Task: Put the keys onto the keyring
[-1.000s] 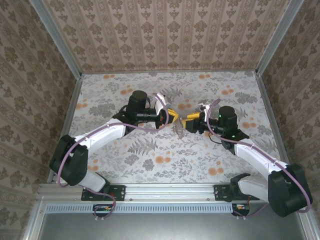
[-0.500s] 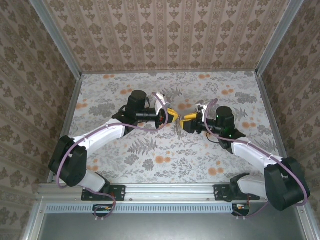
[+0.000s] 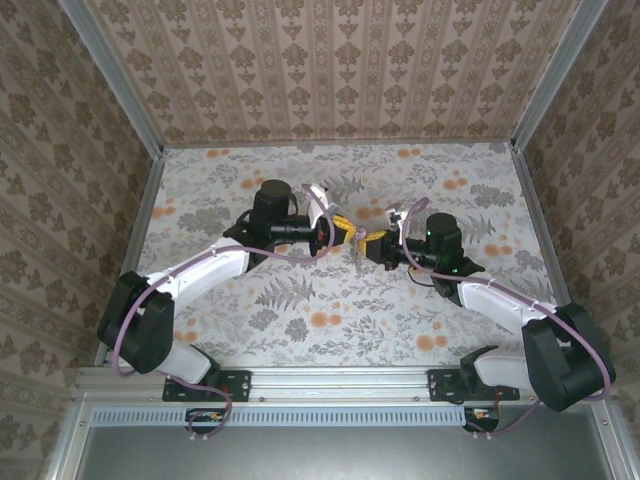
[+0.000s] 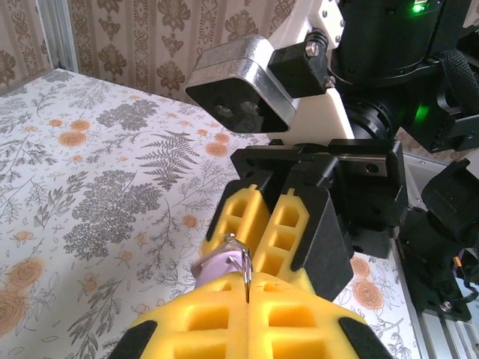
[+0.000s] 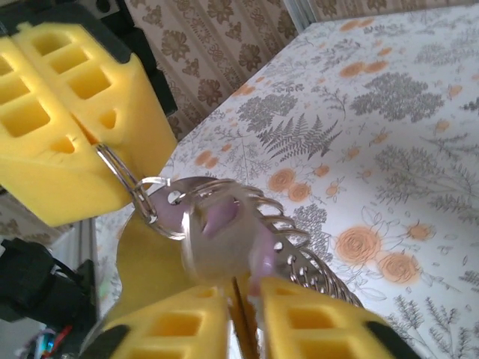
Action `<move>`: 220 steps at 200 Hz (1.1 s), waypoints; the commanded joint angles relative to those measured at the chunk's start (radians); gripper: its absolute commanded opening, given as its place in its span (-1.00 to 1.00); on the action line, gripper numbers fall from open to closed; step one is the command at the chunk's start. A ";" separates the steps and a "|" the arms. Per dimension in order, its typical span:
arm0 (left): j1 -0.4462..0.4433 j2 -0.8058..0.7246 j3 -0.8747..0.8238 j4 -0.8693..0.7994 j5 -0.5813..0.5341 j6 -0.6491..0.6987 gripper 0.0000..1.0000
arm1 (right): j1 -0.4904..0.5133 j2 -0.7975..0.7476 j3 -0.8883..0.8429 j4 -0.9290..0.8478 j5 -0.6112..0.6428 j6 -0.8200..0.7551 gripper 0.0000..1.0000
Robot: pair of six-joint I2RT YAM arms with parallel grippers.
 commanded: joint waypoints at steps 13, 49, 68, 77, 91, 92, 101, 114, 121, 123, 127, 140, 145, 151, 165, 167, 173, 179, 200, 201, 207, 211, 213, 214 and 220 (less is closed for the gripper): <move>0.020 -0.032 -0.023 0.074 0.043 -0.034 -1.00 | 0.007 -0.040 0.006 -0.025 -0.019 -0.021 -1.00; 0.026 -0.039 -0.027 0.088 0.045 -0.043 -1.00 | 0.014 -0.046 -0.004 -0.045 -0.018 -0.028 -1.00; 0.028 -0.041 -0.029 0.093 0.046 -0.045 -1.00 | 0.030 -0.034 0.001 -0.065 -0.016 -0.042 -1.00; 0.028 -0.042 -0.030 0.096 0.046 -0.047 -1.00 | 0.040 -0.024 0.005 -0.074 -0.015 -0.048 -1.00; 0.028 -0.042 -0.031 0.097 0.046 -0.047 -1.00 | 0.057 -0.007 0.013 -0.091 -0.013 -0.061 -1.00; 0.028 -0.042 -0.031 0.097 0.046 -0.047 -1.00 | 0.058 -0.005 0.015 -0.094 -0.014 -0.063 -1.00; 0.028 -0.042 -0.032 0.097 0.046 -0.047 -1.00 | 0.067 0.005 0.020 -0.106 -0.010 -0.073 -1.00; 0.028 -0.043 -0.032 0.097 0.047 -0.047 -1.00 | 0.074 0.016 0.027 -0.123 -0.005 -0.083 -1.00; 0.028 -0.043 -0.032 0.098 0.048 -0.047 -1.00 | 0.076 0.018 0.028 -0.124 -0.005 -0.083 -1.00; 0.028 -0.044 -0.032 0.098 0.048 -0.047 -1.00 | 0.077 0.017 0.028 -0.125 -0.006 -0.083 -1.00; 0.028 -0.045 -0.033 0.097 0.048 -0.047 -1.00 | 0.076 0.018 0.028 -0.129 -0.005 -0.085 -1.00; 0.029 -0.045 -0.033 0.098 0.046 -0.047 -1.00 | 0.076 0.012 0.028 -0.138 0.004 -0.091 -1.00; 0.029 -0.046 -0.034 0.097 0.047 -0.047 -1.00 | 0.076 0.007 0.028 -0.144 0.008 -0.092 -1.00; 0.029 -0.047 -0.034 0.097 0.046 -0.047 -1.00 | 0.075 0.000 0.027 -0.149 0.017 -0.093 -0.98; 0.030 -0.046 -0.035 0.097 0.048 -0.046 -1.00 | 0.072 -0.029 0.017 -0.153 0.054 -0.088 -0.44; 0.031 -0.047 -0.035 0.097 0.048 -0.046 -1.00 | 0.071 -0.033 0.014 -0.152 0.057 -0.086 -0.37; 0.031 -0.047 -0.035 0.097 0.049 -0.048 -1.00 | 0.065 -0.051 0.008 -0.151 0.067 -0.081 -0.24; 0.031 -0.047 -0.036 0.097 0.049 -0.047 -1.00 | 0.058 -0.069 0.002 -0.150 0.076 -0.073 -0.13; 0.032 -0.051 -0.040 0.099 0.051 -0.048 -1.00 | 0.028 -0.145 -0.022 -0.146 0.097 -0.047 -0.05; 0.032 -0.052 -0.041 0.099 0.051 -0.047 -1.00 | 0.027 -0.148 -0.023 -0.146 0.097 -0.046 -0.05; 0.032 -0.052 -0.041 0.099 0.051 -0.048 -1.00 | 0.017 -0.170 -0.028 -0.144 0.101 -0.038 -0.05; 0.032 -0.054 -0.041 0.099 0.051 -0.047 -1.00 | 0.012 -0.183 -0.031 -0.144 0.104 -0.034 -0.05; 0.033 -0.055 -0.042 0.099 0.051 -0.047 -1.00 | 0.009 -0.190 -0.032 -0.144 0.106 -0.033 -0.05; 0.033 -0.055 -0.042 0.099 0.051 -0.047 -1.00 | 0.009 -0.194 -0.032 -0.144 0.107 -0.033 -0.05; 0.035 -0.055 -0.042 0.100 0.053 -0.047 -1.00 | 0.005 -0.211 -0.036 -0.137 0.113 -0.023 -0.05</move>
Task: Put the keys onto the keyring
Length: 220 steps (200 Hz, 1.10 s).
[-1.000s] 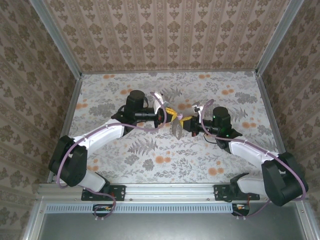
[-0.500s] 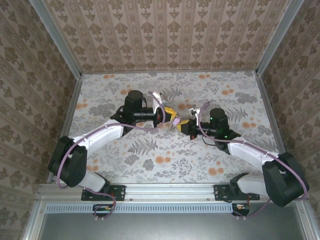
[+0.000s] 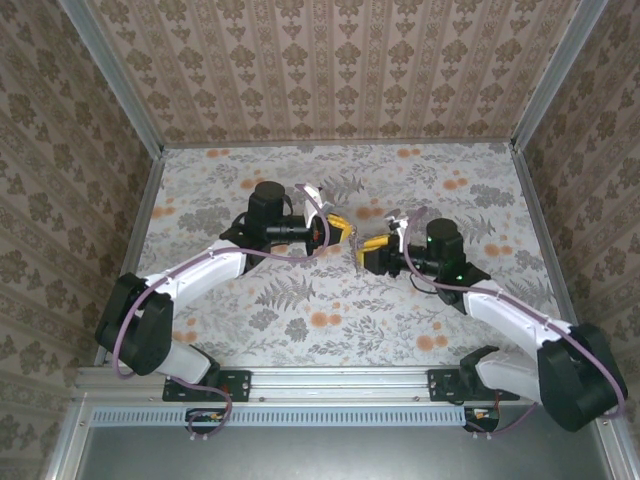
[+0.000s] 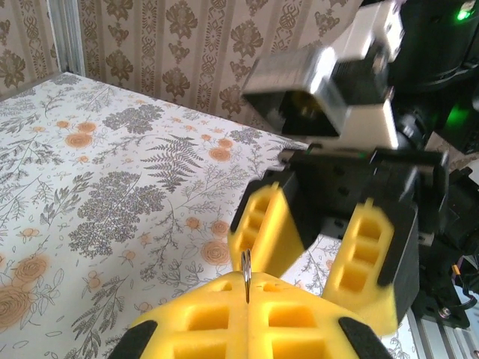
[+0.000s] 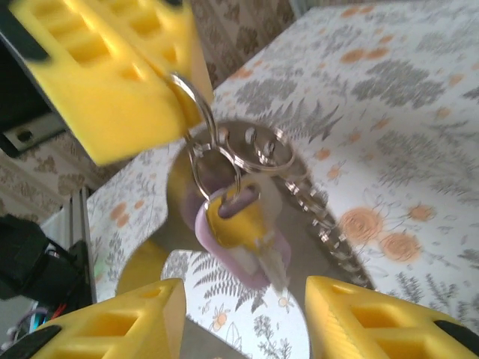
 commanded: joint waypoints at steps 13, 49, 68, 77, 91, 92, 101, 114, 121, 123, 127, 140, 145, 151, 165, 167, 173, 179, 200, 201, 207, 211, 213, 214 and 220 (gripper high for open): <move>0.011 -0.039 -0.008 0.048 0.037 -0.013 -1.00 | -0.033 -0.101 -0.020 0.027 0.055 0.056 -0.05; 0.012 -0.032 -0.007 0.052 0.056 -0.025 -1.00 | -0.039 -0.071 0.016 0.117 0.024 0.099 -0.05; 0.012 -0.033 -0.006 0.052 0.063 -0.032 -1.00 | -0.038 -0.019 0.042 0.180 -0.032 0.126 -0.04; 0.012 -0.034 -0.007 0.054 0.066 -0.033 -1.00 | -0.039 0.006 0.049 0.219 -0.055 0.144 -0.04; 0.013 -0.037 -0.007 0.055 0.067 -0.036 -1.00 | -0.039 0.031 0.057 0.253 -0.084 0.162 -0.05; 0.013 -0.038 -0.007 0.055 0.067 -0.036 -1.00 | -0.039 0.033 0.057 0.256 -0.085 0.163 -0.04; 0.014 -0.039 -0.007 0.055 0.069 -0.039 -1.00 | -0.039 0.045 0.058 0.280 -0.097 0.175 -0.05; 0.014 -0.037 -0.006 0.055 0.075 -0.039 -1.00 | -0.039 0.063 0.063 0.300 -0.113 0.186 -0.06; 0.014 -0.037 -0.006 0.055 0.077 -0.041 -1.00 | -0.039 0.072 0.064 0.311 -0.121 0.192 -0.06; 0.014 -0.038 -0.006 0.054 0.078 -0.041 -1.00 | -0.039 0.075 0.064 0.314 -0.122 0.193 -0.06; 0.014 -0.037 -0.006 0.054 0.078 -0.041 -1.00 | -0.038 0.078 0.064 0.320 -0.124 0.197 -0.07; 0.014 -0.036 -0.004 0.055 0.080 -0.041 -1.00 | -0.039 0.091 0.068 0.333 -0.130 0.203 -0.08; 0.014 -0.036 -0.004 0.053 0.081 -0.041 -1.00 | -0.038 0.096 0.069 0.335 -0.134 0.205 -0.09; 0.014 -0.036 -0.004 0.054 0.081 -0.041 -1.00 | -0.039 0.103 0.070 0.339 -0.138 0.206 -0.11; 0.014 -0.034 -0.003 0.054 0.083 -0.043 -1.00 | -0.039 0.118 0.075 0.352 -0.146 0.212 -0.13; 0.014 -0.032 -0.003 0.054 0.084 -0.044 -1.00 | -0.039 0.120 0.075 0.354 -0.147 0.212 -0.13; 0.014 -0.030 -0.001 0.055 0.086 -0.046 -1.00 | -0.038 0.125 0.077 0.360 -0.150 0.215 -0.14; 0.014 -0.027 0.000 0.054 0.086 -0.045 -1.00 | -0.037 0.132 0.078 0.365 -0.154 0.218 -0.15; 0.014 -0.022 0.003 0.057 0.089 -0.048 -1.00 | -0.037 0.144 0.083 0.380 -0.159 0.224 -0.21; 0.014 -0.022 0.003 0.057 0.090 -0.048 -1.00 | -0.037 0.144 0.083 0.380 -0.160 0.224 -0.22; 0.014 -0.021 0.004 0.058 0.089 -0.048 -1.00 | -0.037 0.147 0.084 0.382 -0.161 0.224 -0.24; 0.014 -0.019 0.005 0.059 0.090 -0.049 -1.00 | -0.037 0.148 0.084 0.383 -0.162 0.224 -0.26; 0.014 -0.019 0.005 0.058 0.090 -0.048 -1.00 | -0.037 0.149 0.084 0.385 -0.164 0.226 -0.27; 0.014 -0.019 0.005 0.058 0.090 -0.049 -1.00 | -0.037 0.149 0.084 0.385 -0.163 0.226 -0.27; 0.014 -0.017 0.006 0.057 0.091 -0.050 -1.00 | -0.037 0.148 0.085 0.387 -0.164 0.227 -0.30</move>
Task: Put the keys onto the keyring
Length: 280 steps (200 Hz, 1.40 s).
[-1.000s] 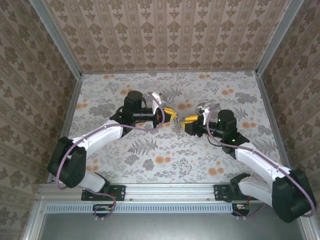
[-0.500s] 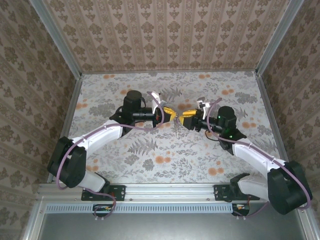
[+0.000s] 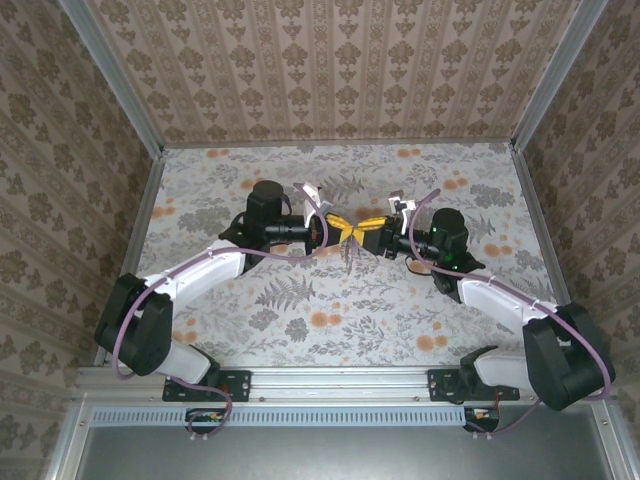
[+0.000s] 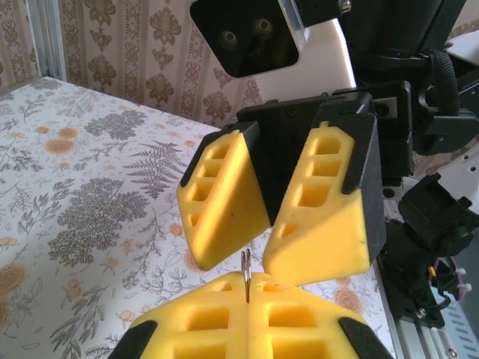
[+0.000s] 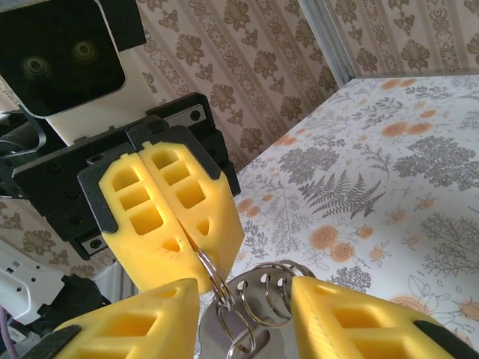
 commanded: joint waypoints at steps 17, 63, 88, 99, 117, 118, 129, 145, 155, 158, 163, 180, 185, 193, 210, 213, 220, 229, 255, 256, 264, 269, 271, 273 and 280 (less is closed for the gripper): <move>0.006 -0.011 0.008 0.036 0.038 -0.017 -1.00 | -0.001 0.010 0.034 0.064 -0.039 0.017 -0.40; 0.006 -0.003 0.011 0.040 0.040 -0.019 -1.00 | -0.001 0.018 0.036 0.074 -0.072 0.020 -0.72; 0.006 0.001 0.014 0.041 0.040 -0.019 -1.00 | -0.001 0.020 0.034 0.084 -0.090 0.024 -0.90; 0.006 0.002 0.014 0.041 0.040 -0.020 -1.00 | -0.001 0.018 0.034 0.087 -0.096 0.024 -0.99; 0.006 0.006 0.016 0.041 0.040 -0.022 -1.00 | -0.001 0.015 0.034 0.090 -0.100 0.026 -1.00; 0.006 0.005 0.015 0.041 0.040 -0.021 -1.00 | -0.001 0.014 0.034 0.090 -0.100 0.026 -1.00; 0.006 0.006 0.017 0.043 0.043 -0.022 -1.00 | -0.001 0.015 0.034 0.095 -0.104 0.031 -1.00; 0.007 0.009 0.019 0.042 0.043 -0.024 -1.00 | -0.001 0.014 0.037 0.103 -0.109 0.036 -1.00; 0.006 0.010 0.019 0.043 0.043 -0.024 -1.00 | 0.001 0.013 0.039 0.108 -0.115 0.038 -1.00; 0.006 0.010 0.019 0.042 0.043 -0.024 -1.00 | 0.001 0.013 0.040 0.108 -0.117 0.038 -1.00; 0.006 0.011 0.020 0.043 0.043 -0.024 -1.00 | 0.001 0.013 0.042 0.108 -0.118 0.039 -1.00; 0.006 0.013 0.023 0.038 0.043 -0.023 -1.00 | 0.000 0.012 0.045 0.107 -0.116 0.039 -1.00; 0.006 0.013 0.025 0.035 0.043 -0.022 -1.00 | 0.001 0.011 0.045 0.105 -0.116 0.038 -1.00; 0.006 0.012 0.028 0.031 0.041 -0.019 -1.00 | 0.001 0.010 0.050 0.093 -0.112 0.031 -1.00; 0.011 0.010 0.047 -0.015 0.023 0.000 -1.00 | 0.003 0.005 0.075 0.000 -0.099 -0.027 -1.00; 0.012 0.007 0.051 -0.027 0.020 0.008 -1.00 | 0.003 0.004 0.080 -0.020 -0.095 -0.041 -1.00; 0.017 0.003 0.063 -0.059 0.013 0.025 -0.92 | 0.003 -0.002 0.093 -0.085 -0.084 -0.071 -1.00; 0.026 -0.008 0.073 -0.097 0.007 0.045 -0.81 | 0.002 -0.008 0.112 -0.161 -0.067 -0.126 -1.00; 0.058 -0.041 0.111 -0.228 0.005 0.116 -0.47 | -0.001 -0.012 0.173 -0.332 -0.037 -0.261 -1.00; 0.059 -0.042 0.114 -0.239 0.006 0.120 -0.46 | -0.001 -0.012 0.175 -0.345 -0.037 -0.261 -1.00; 0.065 -0.047 0.137 -0.303 0.004 0.157 -0.40 | -0.003 -0.010 0.195 -0.392 -0.031 -0.296 -1.00; 0.068 -0.049 0.152 -0.343 0.003 0.178 -0.35 | -0.004 -0.008 0.206 -0.423 -0.029 -0.320 -1.00; 0.070 -0.050 0.157 -0.356 0.003 0.187 -0.34 | -0.004 -0.007 0.212 -0.436 -0.027 -0.331 -1.00; 0.071 -0.050 0.163 -0.372 0.003 0.194 -0.33 | -0.004 -0.006 0.218 -0.447 -0.026 -0.341 -1.00; 0.076 -0.049 0.180 -0.417 0.000 0.218 -0.30 | -0.004 -0.002 0.238 -0.488 -0.021 -0.371 -1.00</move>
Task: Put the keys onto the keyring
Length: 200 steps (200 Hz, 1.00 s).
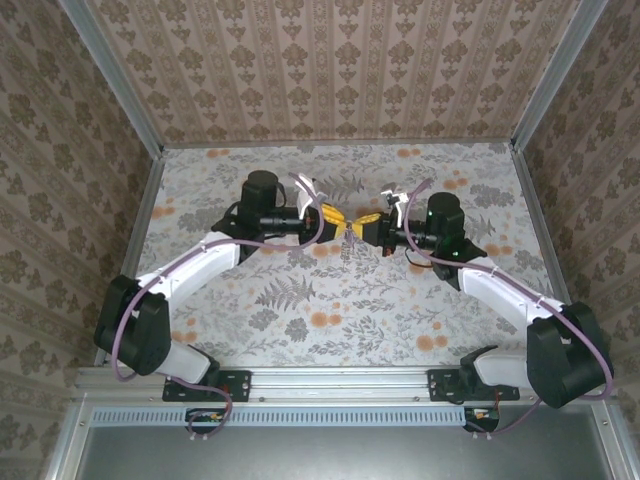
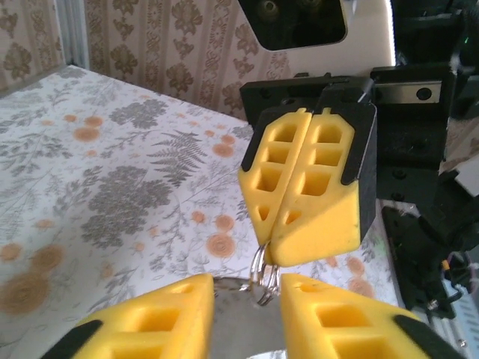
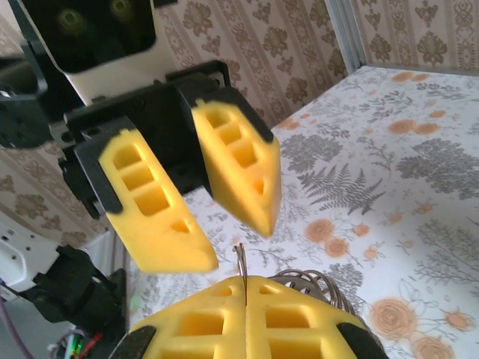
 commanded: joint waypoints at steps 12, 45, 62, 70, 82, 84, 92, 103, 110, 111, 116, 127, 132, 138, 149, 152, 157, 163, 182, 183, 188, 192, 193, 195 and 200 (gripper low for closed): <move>0.023 -0.043 0.103 -0.268 -0.002 0.159 -0.23 | -0.002 -0.004 0.111 -0.253 0.031 -0.208 -1.00; 0.028 -0.012 0.176 -0.418 0.006 0.236 -0.13 | -0.001 0.026 0.217 -0.427 0.008 -0.326 -1.00; 0.028 0.012 0.209 -0.467 0.012 0.259 -0.11 | 0.003 0.049 0.282 -0.529 -0.011 -0.384 -1.00; 0.028 0.026 0.223 -0.483 0.015 0.267 -0.10 | 0.006 0.061 0.310 -0.575 -0.011 -0.412 -1.00; 0.028 0.042 0.242 -0.505 0.018 0.280 -0.09 | 0.012 0.076 0.345 -0.639 -0.009 -0.453 -1.00; 0.028 0.045 0.245 -0.510 0.018 0.282 -0.09 | 0.014 0.078 0.351 -0.648 -0.008 -0.458 -1.00; 0.028 0.057 0.258 -0.527 0.020 0.294 -0.08 | 0.016 0.085 0.366 -0.675 0.002 -0.477 -1.00; 0.028 0.074 0.278 -0.552 0.031 0.306 -0.07 | 0.017 0.090 0.377 -0.697 0.003 -0.494 -1.00; 0.028 0.084 0.291 -0.568 0.034 0.315 -0.07 | 0.018 0.091 0.383 -0.710 0.000 -0.504 -1.00; 0.028 0.085 0.292 -0.569 0.035 0.315 -0.07 | 0.018 0.091 0.384 -0.712 0.000 -0.506 -1.00; 0.028 0.093 0.298 -0.574 0.036 0.318 -0.07 | 0.019 0.092 0.386 -0.717 0.000 -0.508 -1.00; 0.028 0.104 0.305 -0.576 0.041 0.323 -0.07 | 0.019 0.093 0.389 -0.722 -0.005 -0.513 -1.00; 0.028 0.108 0.307 -0.573 0.045 0.322 -0.07 | 0.021 0.094 0.390 -0.726 -0.006 -0.516 -1.00; 0.028 0.113 0.307 -0.569 0.051 0.321 -0.07 | 0.021 0.095 0.392 -0.728 -0.008 -0.517 -1.00; 0.028 0.121 0.311 -0.563 0.062 0.318 -0.07 | 0.023 0.096 0.391 -0.727 -0.011 -0.517 -1.00; 0.028 0.124 0.312 -0.562 0.064 0.316 -0.07 | 0.023 0.097 0.392 -0.726 -0.011 -0.517 -1.00; 0.028 0.126 0.312 -0.559 0.067 0.316 -0.07 | 0.025 0.098 0.392 -0.727 -0.012 -0.517 -1.00; 0.028 0.129 0.314 -0.557 0.069 0.315 -0.07 | 0.025 0.098 0.392 -0.726 -0.015 -0.517 -1.00; 0.028 0.141 0.320 -0.555 0.082 0.313 -0.07 | 0.028 0.098 0.390 -0.720 -0.017 -0.514 -1.00; 0.028 0.142 0.320 -0.555 0.083 0.313 -0.08 | 0.028 0.098 0.390 -0.719 -0.018 -0.514 -1.00; 0.028 0.144 0.320 -0.552 0.088 0.310 -0.08 | 0.028 0.099 0.390 -0.716 -0.020 -0.513 -1.00; 0.028 0.146 0.320 -0.548 0.092 0.308 -0.08 | 0.028 0.100 0.389 -0.714 -0.021 -0.512 -1.00; 0.028 0.146 0.320 -0.548 0.093 0.307 -0.08 | 0.028 0.100 0.391 -0.714 -0.022 -0.512 -1.00; 0.027 0.147 0.320 -0.546 0.096 0.306 -0.08 | 0.029 0.101 0.390 -0.714 -0.022 -0.511 -1.00; 0.026 0.148 0.321 -0.542 0.100 0.304 -0.08 | 0.029 0.102 0.391 -0.711 -0.023 -0.510 -1.00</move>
